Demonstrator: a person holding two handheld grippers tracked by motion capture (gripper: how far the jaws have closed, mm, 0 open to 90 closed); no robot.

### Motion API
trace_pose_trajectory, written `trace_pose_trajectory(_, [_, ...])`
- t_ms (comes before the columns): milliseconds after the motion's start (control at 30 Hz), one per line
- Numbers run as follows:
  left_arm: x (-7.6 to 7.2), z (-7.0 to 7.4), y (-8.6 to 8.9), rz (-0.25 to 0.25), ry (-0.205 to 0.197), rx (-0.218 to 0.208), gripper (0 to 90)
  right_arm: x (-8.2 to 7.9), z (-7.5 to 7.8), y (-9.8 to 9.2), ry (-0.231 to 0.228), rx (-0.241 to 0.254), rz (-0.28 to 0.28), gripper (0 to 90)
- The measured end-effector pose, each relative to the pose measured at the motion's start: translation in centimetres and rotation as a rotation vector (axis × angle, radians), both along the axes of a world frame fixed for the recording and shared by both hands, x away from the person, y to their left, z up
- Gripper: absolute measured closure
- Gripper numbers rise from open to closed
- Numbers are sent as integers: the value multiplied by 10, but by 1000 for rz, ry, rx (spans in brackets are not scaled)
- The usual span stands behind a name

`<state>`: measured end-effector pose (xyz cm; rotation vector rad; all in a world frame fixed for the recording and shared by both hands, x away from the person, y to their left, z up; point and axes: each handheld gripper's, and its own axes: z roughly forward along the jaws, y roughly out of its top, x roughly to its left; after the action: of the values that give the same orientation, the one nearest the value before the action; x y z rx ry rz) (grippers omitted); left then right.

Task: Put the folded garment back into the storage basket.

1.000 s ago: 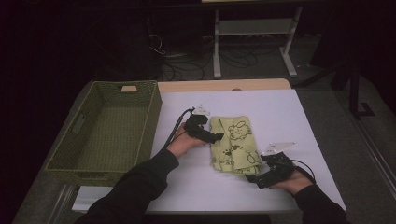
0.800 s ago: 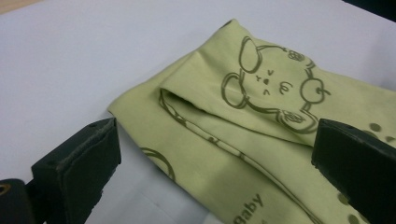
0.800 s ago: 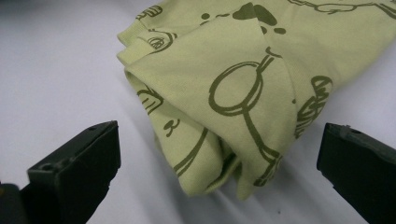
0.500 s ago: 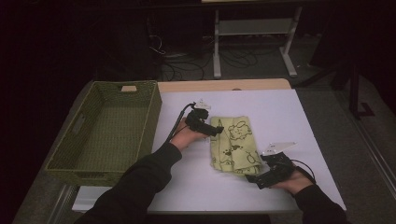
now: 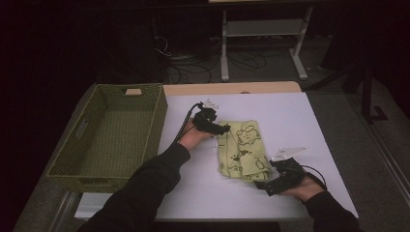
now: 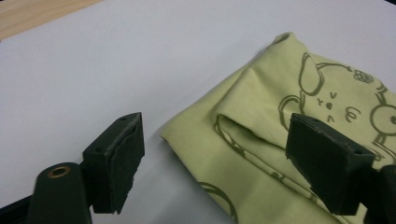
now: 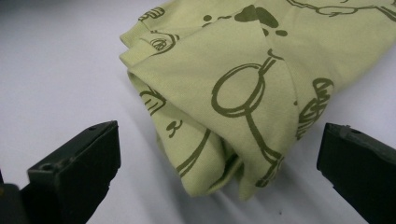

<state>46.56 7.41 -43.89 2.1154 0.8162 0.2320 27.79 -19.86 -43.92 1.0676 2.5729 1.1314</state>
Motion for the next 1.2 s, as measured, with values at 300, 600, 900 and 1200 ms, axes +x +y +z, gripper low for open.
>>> trace_pose_trajectory(300, [8, -1, 0, 24, -2, 20, 310, 0, 0, 0, -2, 2, 0, 0])
trace_pose_trajectory(600, [18, -5, 1, 39, 7, 38, 447, 0, 0, -1, -1, 5, -1, 0])
trace_pose_trajectory(900, [20, -9, -4, 38, -5, 66, 493, 0, 0, -1, -2, 8, 0, 0])
trace_pose_trajectory(1200, [20, -13, -6, 15, 25, 68, 558, 0, 0, -1, -1, 9, 0, 0])
